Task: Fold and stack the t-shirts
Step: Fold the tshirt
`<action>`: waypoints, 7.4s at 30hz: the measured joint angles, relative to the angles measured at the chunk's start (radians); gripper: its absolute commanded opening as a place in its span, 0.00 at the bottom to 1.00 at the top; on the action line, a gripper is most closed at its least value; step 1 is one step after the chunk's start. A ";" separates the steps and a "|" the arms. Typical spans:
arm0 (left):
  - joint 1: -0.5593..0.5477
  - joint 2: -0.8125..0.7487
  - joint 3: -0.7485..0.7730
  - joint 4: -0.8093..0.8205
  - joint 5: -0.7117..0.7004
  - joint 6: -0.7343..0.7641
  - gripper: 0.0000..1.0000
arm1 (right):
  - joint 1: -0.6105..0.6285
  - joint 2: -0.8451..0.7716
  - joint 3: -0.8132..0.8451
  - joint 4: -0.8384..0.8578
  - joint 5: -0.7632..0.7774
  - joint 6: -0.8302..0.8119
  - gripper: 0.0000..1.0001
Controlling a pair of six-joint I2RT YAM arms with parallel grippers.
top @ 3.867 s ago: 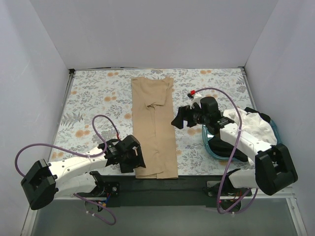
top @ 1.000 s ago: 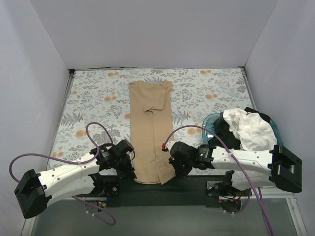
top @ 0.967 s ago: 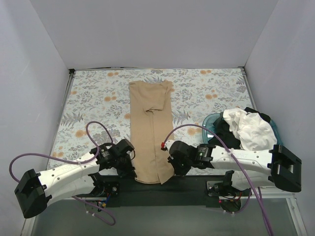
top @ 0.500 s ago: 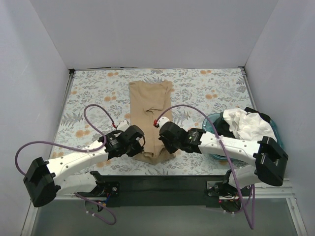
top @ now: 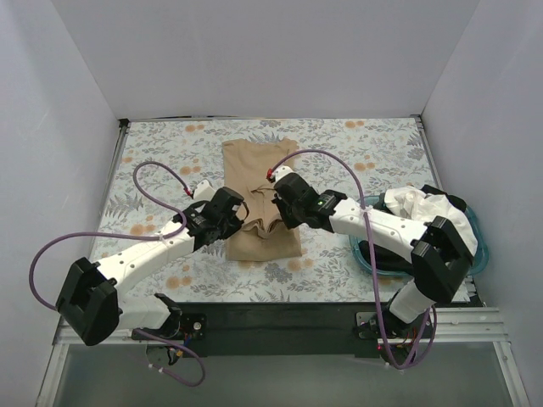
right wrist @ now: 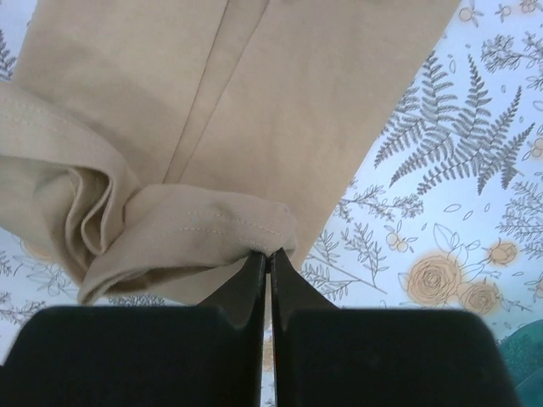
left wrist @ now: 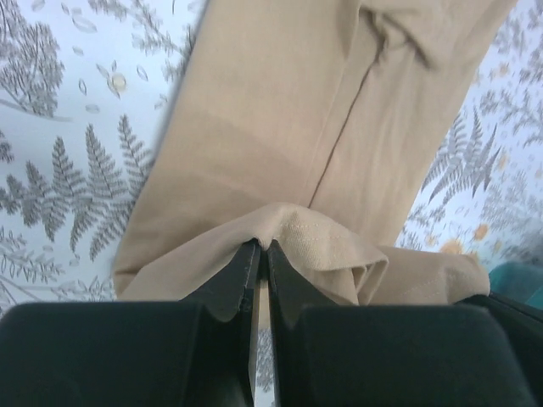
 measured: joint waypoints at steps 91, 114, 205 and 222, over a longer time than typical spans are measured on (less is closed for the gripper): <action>0.240 -0.025 -0.299 0.166 0.341 0.102 0.32 | -0.230 -0.092 -0.441 0.365 -0.470 0.151 0.57; 0.240 0.058 -0.288 0.243 0.342 0.106 0.00 | -0.232 -0.031 -0.443 0.396 -0.499 0.147 0.27; 0.286 0.260 0.362 0.151 0.180 0.251 0.00 | -0.392 -0.029 0.109 0.179 -0.273 -0.098 0.01; 0.409 0.530 0.464 0.162 0.285 0.287 0.00 | -0.487 0.325 0.323 0.187 -0.438 -0.111 0.01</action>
